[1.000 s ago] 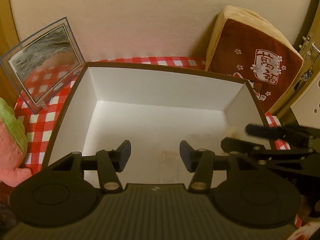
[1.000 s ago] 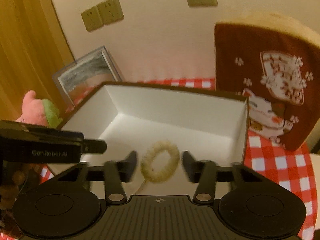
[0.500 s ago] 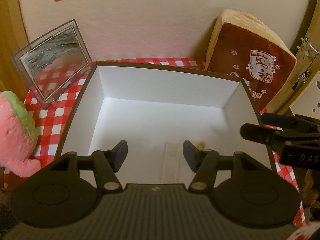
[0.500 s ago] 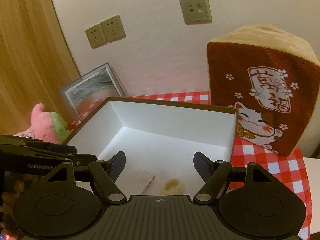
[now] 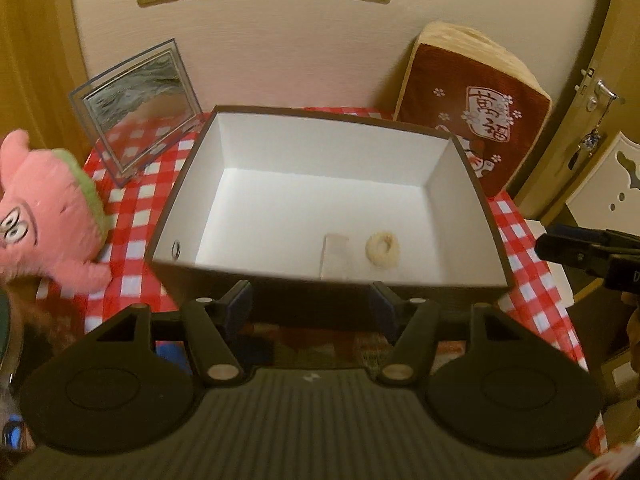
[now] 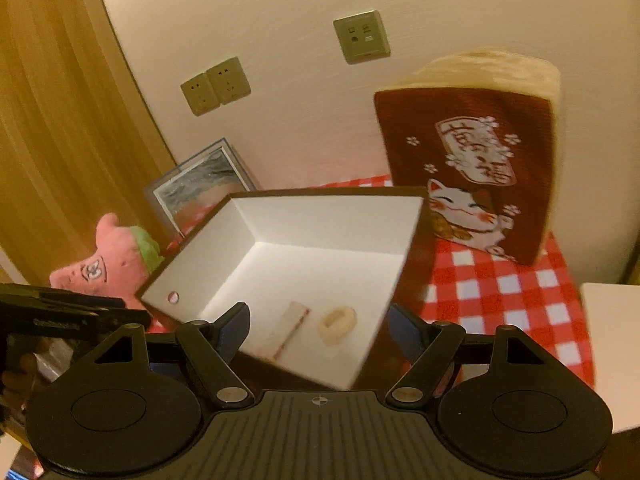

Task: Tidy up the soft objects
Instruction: 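Withdraw both tools from the box back over the table, then grasp the striped knit mitten with left tool while right tool approaches the green sponge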

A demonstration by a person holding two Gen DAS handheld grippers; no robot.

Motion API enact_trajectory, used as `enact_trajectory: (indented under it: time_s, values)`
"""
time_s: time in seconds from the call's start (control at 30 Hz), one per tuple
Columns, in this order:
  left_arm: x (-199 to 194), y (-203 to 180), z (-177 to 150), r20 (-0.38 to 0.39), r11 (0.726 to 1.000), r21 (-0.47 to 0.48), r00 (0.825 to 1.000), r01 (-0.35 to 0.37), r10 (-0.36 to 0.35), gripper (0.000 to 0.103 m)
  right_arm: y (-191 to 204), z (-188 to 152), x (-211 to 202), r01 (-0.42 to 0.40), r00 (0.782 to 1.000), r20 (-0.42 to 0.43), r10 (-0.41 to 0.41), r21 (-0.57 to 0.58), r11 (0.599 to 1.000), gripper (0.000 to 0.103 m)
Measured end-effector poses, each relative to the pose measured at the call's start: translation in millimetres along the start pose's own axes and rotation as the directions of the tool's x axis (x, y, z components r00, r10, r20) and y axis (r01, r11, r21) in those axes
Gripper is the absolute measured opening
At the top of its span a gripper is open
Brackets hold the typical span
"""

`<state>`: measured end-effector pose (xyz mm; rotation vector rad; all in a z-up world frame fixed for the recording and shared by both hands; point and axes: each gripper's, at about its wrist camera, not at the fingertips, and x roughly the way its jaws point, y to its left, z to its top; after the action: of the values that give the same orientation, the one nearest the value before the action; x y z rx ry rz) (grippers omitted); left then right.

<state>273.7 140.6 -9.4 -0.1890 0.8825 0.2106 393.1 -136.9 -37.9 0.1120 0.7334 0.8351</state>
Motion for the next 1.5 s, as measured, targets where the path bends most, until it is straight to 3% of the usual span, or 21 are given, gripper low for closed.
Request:
enact_trajectory:
  time_s: [0.2, 0.47, 0.83, 1.2, 1.5]
  values:
    - [-24.0, 0.4, -32.2, -0.014, 0.999, -0.037, 1.0, -0.004, 0.003, 0.063, 0.8, -23.0, -29.9, 0.015, 1.0, -0.017, -0.016, -0.02, 1.0, 0.076]
    - [-44.7, -6.6, -70.0, -0.045, 0.998, -0.062, 0.999, -0.012, 0.009, 0.063, -7.2, -53.7, -58.6, 0.01, 0.999, -0.05, -0.008, 0.035, 0.999, 0.076]
    - [-59.2, -16.7, -109.8, -0.084, 0.996, -0.09, 0.996, -0.001, -0.007, 0.063, -7.9, -86.7, -84.0, 0.0, 0.996, -0.088, -0.002, -0.017, 1.0, 0.076]
    - [-45.9, -26.7, -139.9, -0.133, 0.992, -0.123, 0.991, -0.027, 0.01, 0.063, -35.0, -112.1, -83.5, 0.025, 0.985, -0.165, -0.045, -0.127, 0.992, 0.076]
    - [-24.7, -37.8, -159.0, -0.176, 0.989, -0.142, 0.984, -0.05, 0.024, 0.063, -56.4, -122.0, -53.3, 0.016, 0.971, -0.229, -0.069, -0.226, 0.974, 0.079]
